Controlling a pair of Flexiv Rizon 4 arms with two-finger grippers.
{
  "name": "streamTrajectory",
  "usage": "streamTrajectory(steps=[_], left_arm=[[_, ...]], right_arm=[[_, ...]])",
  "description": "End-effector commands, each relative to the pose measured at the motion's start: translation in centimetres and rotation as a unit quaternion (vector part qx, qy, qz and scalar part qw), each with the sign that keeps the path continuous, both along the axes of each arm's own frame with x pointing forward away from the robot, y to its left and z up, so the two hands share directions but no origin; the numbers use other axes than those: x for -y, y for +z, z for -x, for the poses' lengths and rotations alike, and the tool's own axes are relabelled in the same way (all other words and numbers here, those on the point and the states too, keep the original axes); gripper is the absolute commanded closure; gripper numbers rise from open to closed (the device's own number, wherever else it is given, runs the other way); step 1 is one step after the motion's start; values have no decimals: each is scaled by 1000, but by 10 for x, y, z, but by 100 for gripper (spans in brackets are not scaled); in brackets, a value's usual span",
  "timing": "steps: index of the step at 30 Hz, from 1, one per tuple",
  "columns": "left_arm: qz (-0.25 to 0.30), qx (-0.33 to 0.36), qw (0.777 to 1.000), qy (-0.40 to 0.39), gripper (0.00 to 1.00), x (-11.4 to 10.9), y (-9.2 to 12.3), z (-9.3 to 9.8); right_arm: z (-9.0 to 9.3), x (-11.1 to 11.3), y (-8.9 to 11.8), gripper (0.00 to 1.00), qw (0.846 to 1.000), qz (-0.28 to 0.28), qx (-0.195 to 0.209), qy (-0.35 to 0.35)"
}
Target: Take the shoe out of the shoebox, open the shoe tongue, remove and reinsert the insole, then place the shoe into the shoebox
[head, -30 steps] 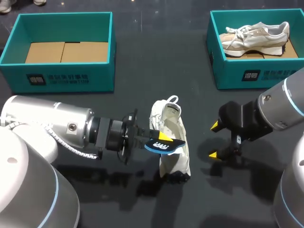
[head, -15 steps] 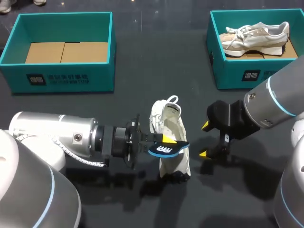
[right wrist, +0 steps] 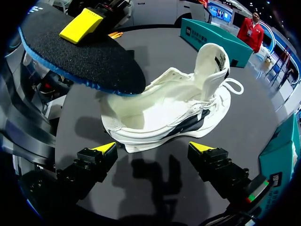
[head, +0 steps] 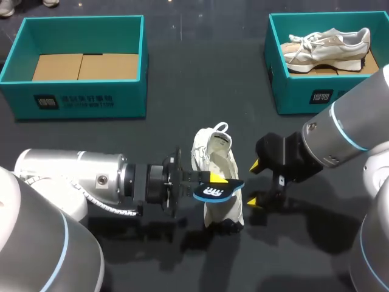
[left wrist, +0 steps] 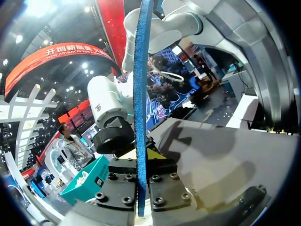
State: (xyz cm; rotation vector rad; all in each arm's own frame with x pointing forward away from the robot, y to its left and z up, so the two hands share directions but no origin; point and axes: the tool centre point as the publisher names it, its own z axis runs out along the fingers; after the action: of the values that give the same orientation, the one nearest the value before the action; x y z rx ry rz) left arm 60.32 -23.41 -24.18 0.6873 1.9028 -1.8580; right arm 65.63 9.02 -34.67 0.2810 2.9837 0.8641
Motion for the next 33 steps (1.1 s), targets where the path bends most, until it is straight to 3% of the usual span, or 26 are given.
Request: streamTrajectory(steps=[1,23,33], left_arm=[[-2,5,1000,6,100,1,-1,2],[3,-10,1000,5,100,7,-6,5],[25,-28,999,20,100,11,-10,-6]], right_arm=[[1,-5,-2,0,1000,2,-1,-1],[2,-11,-2,0,1000,7,-4,0],[2,-11,-2,0,1000,7,-4,0]])
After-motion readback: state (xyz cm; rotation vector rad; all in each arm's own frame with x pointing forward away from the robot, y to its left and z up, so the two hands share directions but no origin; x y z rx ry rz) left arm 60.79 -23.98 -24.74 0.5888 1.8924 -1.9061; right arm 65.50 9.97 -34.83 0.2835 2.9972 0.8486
